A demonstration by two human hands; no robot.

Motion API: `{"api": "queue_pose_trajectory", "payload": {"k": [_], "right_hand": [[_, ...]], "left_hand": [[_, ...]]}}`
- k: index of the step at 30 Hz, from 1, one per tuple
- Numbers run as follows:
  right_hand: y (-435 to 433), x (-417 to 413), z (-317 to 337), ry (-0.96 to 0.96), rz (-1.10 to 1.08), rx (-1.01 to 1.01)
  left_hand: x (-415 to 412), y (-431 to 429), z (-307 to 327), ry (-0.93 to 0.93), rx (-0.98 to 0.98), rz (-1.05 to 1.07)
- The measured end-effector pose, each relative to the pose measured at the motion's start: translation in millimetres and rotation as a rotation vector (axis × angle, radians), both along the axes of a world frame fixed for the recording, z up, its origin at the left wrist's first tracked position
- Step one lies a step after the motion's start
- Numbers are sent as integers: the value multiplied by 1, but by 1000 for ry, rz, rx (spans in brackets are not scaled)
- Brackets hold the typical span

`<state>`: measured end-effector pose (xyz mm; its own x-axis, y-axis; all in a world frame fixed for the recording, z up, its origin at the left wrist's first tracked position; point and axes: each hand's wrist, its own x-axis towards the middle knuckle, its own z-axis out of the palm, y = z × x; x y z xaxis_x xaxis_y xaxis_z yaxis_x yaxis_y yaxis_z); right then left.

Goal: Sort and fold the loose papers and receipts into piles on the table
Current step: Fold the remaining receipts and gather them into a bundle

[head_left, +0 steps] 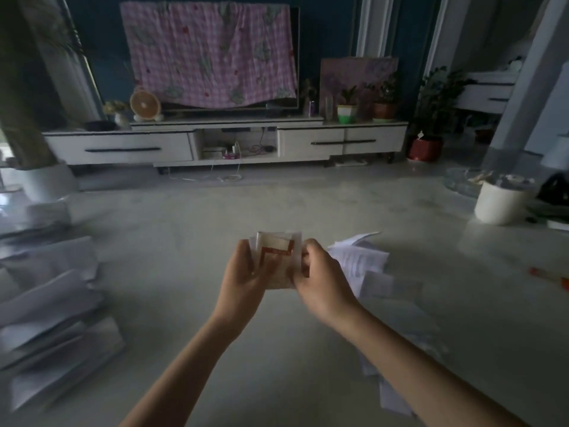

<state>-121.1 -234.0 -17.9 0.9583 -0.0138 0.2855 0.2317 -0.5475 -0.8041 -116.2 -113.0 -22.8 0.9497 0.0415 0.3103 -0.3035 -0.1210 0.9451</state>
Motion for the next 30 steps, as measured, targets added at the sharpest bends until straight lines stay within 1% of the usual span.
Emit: {"api": "queue_pose_trajectory", "payload": {"k": [2, 4, 5, 7, 8, 10, 12, 14, 15, 17, 20, 21, 24, 25, 27, 30], "right_hand": [[8, -11, -8, 20, 23, -118], [22, -21, -18, 115, 37, -226], [28, -28, -22, 159, 34, -259], [34, -31, -25, 178, 15, -281], [33, -32, -24, 178, 13, -283], [25, -33, -17, 193, 50, -277], [7, -27, -1, 168, 97, -246], [-23, -17, 23, 98, 79, -170], [-43, -14, 35, 72, 48, -149], [-88, -12, 50, 100, -36, -183], [-140, -17, 51, 210, -123, -253], [-151, -23, 50, 228, -115, -244], [-145, -27, 46, 275, 46, -261], [-141, -28, 43, 316, 94, -315], [-131, -29, 34, 409, 154, -492], [-125, -29, 13, 506, 139, -684]], "left_hand": [[-9, 5, -13, 23, 47, -10], [-17, 7, -26, 82, 84, -31], [-23, 6, -32, 124, 111, -34], [-26, 5, -39, 151, 158, -14], [-26, 6, -41, 131, 145, 0], [-27, 5, -36, 80, 104, 56], [-26, 6, -31, 51, -10, 67], [-22, 7, -28, 55, -100, 55], [-21, 5, -25, 63, -109, 46], [-18, -3, -20, 114, -155, 5], [-12, -18, -10, 230, -272, -91], [-9, -26, -11, 272, -329, -133], [-6, -34, -11, 362, -452, -217], [-8, -38, -12, 384, -474, -246], [-13, -42, -15, 397, -469, -289], [-21, -42, -18, 407, -457, -332]]}}
